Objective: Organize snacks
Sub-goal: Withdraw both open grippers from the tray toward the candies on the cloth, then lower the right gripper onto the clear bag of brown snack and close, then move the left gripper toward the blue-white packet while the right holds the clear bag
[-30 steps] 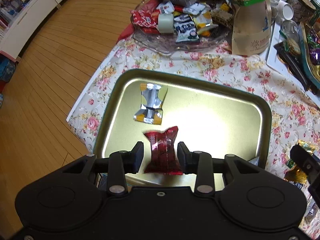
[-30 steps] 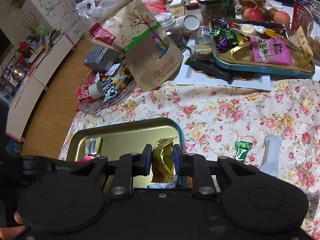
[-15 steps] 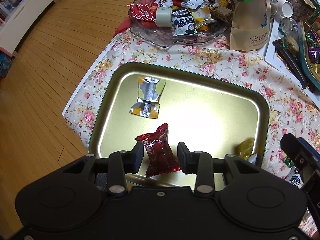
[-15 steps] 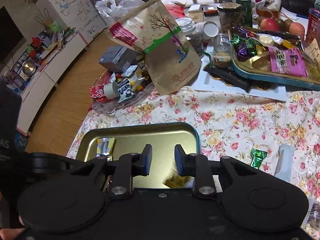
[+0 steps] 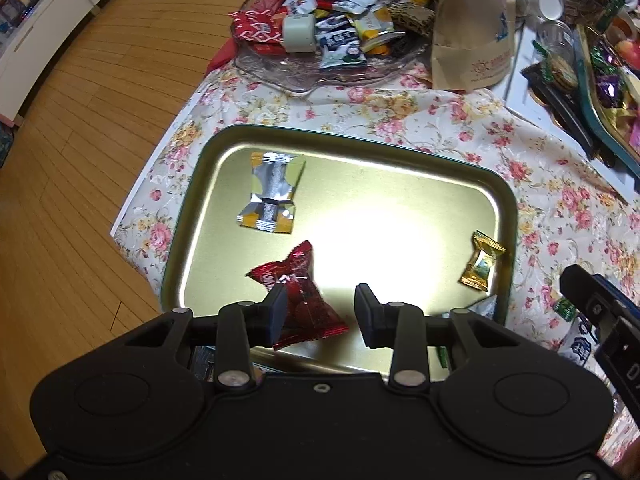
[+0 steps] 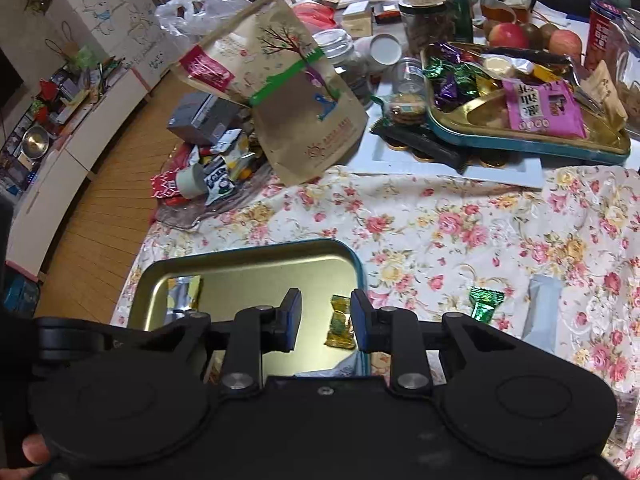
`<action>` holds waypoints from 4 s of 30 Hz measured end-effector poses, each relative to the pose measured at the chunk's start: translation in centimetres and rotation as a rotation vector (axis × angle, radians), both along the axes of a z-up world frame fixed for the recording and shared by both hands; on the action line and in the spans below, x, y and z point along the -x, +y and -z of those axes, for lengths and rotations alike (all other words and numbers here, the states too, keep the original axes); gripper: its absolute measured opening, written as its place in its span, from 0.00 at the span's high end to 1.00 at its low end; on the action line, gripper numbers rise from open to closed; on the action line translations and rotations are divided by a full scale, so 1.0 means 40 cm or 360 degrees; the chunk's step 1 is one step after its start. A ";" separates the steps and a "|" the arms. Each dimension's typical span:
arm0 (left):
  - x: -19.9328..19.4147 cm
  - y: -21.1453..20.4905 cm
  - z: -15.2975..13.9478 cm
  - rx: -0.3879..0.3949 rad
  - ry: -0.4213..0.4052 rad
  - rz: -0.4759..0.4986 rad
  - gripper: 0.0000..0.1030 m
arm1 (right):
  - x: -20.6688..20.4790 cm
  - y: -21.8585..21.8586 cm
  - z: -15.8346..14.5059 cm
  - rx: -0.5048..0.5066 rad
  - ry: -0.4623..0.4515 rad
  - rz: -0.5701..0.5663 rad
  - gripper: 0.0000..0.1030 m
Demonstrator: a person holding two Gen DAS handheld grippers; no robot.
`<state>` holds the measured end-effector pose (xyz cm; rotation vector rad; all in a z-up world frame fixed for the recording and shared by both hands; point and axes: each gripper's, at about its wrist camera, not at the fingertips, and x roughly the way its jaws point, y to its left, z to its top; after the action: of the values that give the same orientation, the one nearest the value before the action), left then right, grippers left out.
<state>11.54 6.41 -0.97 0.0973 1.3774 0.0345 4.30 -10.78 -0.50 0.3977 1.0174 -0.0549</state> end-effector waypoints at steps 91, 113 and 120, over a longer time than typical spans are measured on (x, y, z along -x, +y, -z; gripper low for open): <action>0.174 -0.442 0.056 -0.0174 0.0005 0.0749 0.56 | 0.364 -0.497 0.181 -0.0108 0.0364 0.0469 0.81; 0.172 -0.415 0.058 -0.0165 0.0018 0.0732 0.56 | 0.309 -0.433 0.196 -0.0110 0.0339 0.0317 0.80; 0.163 -0.382 0.047 -0.0116 0.0021 0.0701 0.56 | 0.288 -0.500 0.134 -0.0109 0.0177 0.0455 0.79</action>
<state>5.01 -8.88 -2.83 0.4602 1.3424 -0.2844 -7.22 -30.78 -5.87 0.6060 1.0678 -0.3024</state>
